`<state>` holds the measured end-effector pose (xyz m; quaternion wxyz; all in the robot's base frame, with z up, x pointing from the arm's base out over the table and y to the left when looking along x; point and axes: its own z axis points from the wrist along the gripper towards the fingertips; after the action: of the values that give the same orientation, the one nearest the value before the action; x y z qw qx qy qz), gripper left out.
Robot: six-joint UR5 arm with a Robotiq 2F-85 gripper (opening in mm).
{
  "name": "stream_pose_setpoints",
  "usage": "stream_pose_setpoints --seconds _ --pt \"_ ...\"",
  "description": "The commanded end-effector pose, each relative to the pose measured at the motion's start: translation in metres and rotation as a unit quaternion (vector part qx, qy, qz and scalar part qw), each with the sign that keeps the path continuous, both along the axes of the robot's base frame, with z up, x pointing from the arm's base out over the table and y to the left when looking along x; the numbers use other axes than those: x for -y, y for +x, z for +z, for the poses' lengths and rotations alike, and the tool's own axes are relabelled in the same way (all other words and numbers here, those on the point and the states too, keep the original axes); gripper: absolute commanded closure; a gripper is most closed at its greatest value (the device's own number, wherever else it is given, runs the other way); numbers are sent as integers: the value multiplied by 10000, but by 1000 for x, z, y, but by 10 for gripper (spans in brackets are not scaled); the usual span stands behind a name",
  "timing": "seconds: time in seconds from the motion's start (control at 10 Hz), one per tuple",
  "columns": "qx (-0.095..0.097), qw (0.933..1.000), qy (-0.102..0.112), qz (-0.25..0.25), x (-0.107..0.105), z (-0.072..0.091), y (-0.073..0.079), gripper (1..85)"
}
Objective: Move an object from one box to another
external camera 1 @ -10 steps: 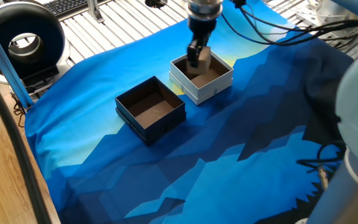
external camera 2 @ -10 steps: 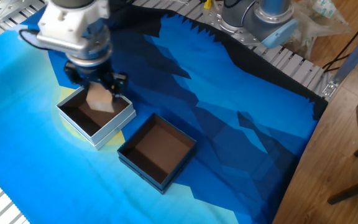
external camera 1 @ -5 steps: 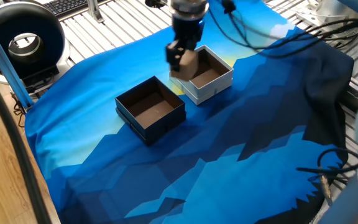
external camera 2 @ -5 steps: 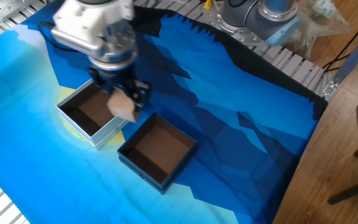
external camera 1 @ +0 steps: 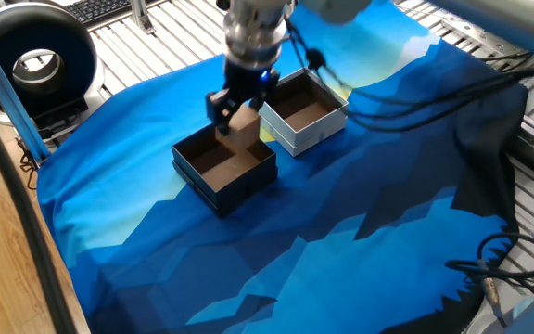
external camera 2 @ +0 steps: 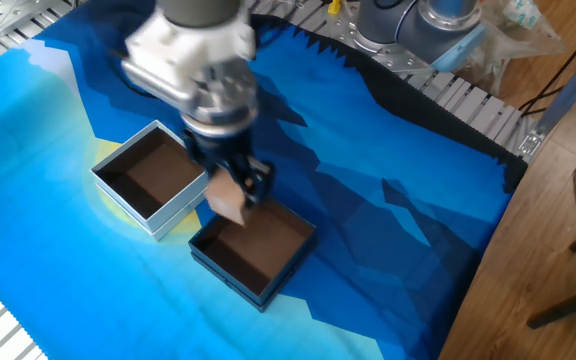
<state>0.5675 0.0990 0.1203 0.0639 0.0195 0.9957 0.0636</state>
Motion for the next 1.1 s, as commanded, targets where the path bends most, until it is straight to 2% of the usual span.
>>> stream_pose_setpoints --seconds 0.0,0.2,0.4,0.5,0.6,0.7,0.9,1.0 --pt "169 9984 280 -457 -30 -24 10 847" --pt "289 9986 80 -435 -27 -47 17 847" --pt "203 9991 -215 -320 -14 -63 17 847" --pt "160 9995 -196 -195 -16 -67 16 827" --pt "136 9995 -278 52 -13 -69 14 660" --pt "25 9987 -408 299 -7 -70 7 517" --pt "-11 9976 -442 530 -7 -71 4 297" --pt "-109 9970 -432 631 -8 -71 -2 203"
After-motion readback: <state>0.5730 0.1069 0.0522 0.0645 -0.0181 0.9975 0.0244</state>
